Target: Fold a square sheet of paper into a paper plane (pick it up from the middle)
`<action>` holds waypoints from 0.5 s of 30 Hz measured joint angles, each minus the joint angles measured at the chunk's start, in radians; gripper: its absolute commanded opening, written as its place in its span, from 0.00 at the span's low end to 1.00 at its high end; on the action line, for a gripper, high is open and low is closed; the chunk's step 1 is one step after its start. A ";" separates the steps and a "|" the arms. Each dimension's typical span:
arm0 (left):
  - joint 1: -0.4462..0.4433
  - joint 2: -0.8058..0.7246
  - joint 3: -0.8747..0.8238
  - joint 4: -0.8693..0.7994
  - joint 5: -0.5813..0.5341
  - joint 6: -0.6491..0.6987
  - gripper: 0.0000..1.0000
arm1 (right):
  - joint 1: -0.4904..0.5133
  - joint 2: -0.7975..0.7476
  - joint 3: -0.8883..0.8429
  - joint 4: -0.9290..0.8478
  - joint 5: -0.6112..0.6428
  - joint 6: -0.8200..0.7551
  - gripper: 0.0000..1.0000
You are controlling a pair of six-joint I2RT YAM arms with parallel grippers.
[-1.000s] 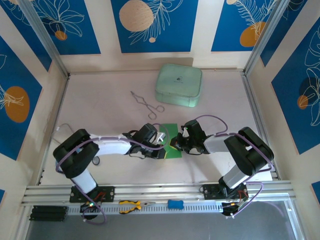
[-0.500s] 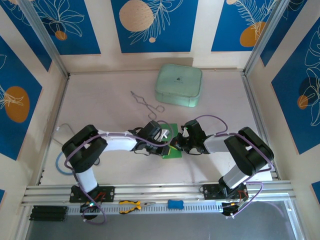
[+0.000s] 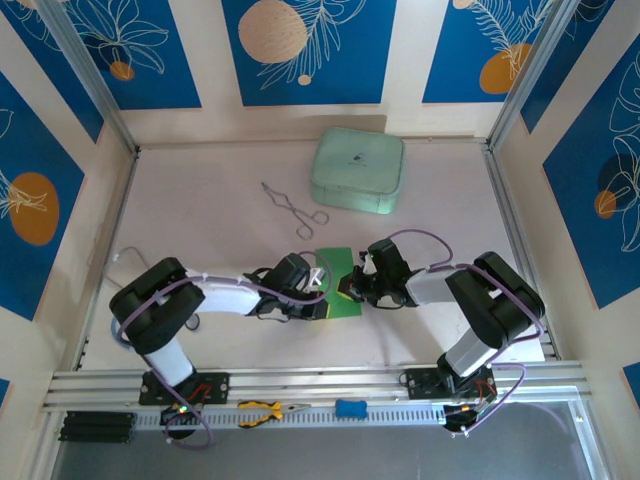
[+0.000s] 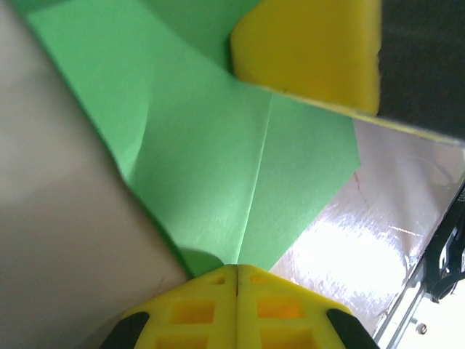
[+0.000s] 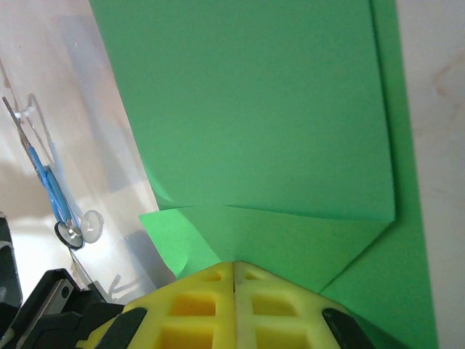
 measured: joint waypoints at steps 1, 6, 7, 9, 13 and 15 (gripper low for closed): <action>0.000 -0.010 -0.008 -0.005 0.000 -0.004 0.00 | 0.000 0.000 0.000 0.000 0.000 0.000 0.00; 0.000 -0.067 -0.050 -0.044 -0.011 -0.013 0.00 | 0.000 0.000 0.000 0.000 0.000 0.000 0.00; 0.000 -0.085 -0.057 -0.061 -0.016 -0.013 0.00 | 0.000 0.000 0.000 0.000 -0.001 0.000 0.00; 0.000 -0.121 -0.061 -0.095 -0.023 -0.012 0.00 | 0.000 0.000 0.000 0.000 -0.001 0.000 0.00; 0.000 -0.205 -0.039 -0.135 -0.051 -0.004 0.00 | 0.000 0.000 0.000 0.000 -0.001 0.000 0.00; 0.000 -0.208 -0.003 -0.144 -0.060 0.010 0.00 | 0.000 0.000 0.000 0.000 -0.001 0.000 0.00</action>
